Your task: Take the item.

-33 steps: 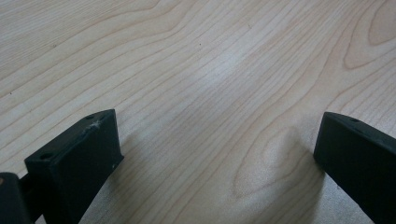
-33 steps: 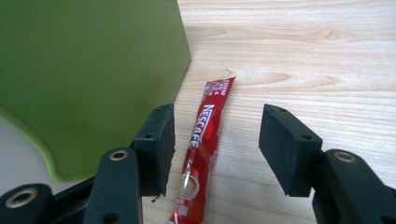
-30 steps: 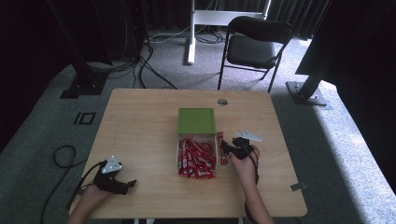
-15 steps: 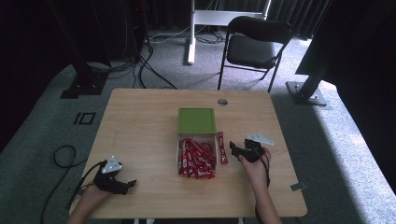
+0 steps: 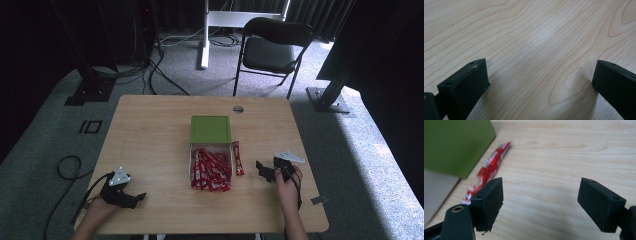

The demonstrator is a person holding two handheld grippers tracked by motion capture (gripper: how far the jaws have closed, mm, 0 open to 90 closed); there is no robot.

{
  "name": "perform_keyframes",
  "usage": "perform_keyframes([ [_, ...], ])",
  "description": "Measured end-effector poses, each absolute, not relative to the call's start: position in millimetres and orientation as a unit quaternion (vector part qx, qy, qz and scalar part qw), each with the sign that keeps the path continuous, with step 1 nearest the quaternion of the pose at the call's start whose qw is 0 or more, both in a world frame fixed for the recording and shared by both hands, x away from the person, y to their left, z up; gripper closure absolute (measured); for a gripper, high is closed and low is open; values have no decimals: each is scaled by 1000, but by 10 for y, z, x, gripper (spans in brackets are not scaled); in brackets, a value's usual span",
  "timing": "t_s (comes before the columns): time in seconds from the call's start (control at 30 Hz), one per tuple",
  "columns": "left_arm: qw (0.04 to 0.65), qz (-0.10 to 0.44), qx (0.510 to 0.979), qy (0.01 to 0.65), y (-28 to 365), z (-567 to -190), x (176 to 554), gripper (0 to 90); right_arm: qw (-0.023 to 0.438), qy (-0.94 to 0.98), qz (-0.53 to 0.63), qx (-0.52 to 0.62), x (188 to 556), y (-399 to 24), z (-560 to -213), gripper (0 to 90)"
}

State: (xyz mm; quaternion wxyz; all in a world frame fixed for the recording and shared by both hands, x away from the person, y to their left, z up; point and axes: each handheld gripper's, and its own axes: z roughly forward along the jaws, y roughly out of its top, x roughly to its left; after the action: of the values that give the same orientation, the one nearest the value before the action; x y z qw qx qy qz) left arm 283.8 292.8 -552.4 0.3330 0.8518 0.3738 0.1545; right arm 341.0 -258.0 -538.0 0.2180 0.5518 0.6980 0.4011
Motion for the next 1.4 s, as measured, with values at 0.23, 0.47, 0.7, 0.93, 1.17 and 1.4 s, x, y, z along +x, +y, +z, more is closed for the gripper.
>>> perform_keyframes([
  [0.23, 333, 154, 852, 374, 2928, -5524, 2837, 14, 212, 716, 397, 534, 3318, -2684, -5424, 187],
  [0.47, 333, 154, 852, 374, 2927, -5524, 2837, 14, 214, 726, 387, 527, 3224, -2798, -5460, 188],
  [0.7, 333, 154, 852, 374, 2927, -5524, 2837, 14, 200, 743, 384, 511, 3123, -2896, -5485, 187],
  [0.93, 332, 155, 852, 373, 2929, -5523, 2839, 14, 194, 766, 384, 478, 3018, -2983, -5493, 179],
  [1.17, 332, 155, 853, 373, 2930, -5523, 2839, 14, 187, 772, 390, 466, 2947, -3076, -5531, 178],
  [1.4, 332, 155, 853, 373, 2930, -5523, 2839, 14, 182, 788, 386, 444, 2883, -3105, -5562, 178],
])
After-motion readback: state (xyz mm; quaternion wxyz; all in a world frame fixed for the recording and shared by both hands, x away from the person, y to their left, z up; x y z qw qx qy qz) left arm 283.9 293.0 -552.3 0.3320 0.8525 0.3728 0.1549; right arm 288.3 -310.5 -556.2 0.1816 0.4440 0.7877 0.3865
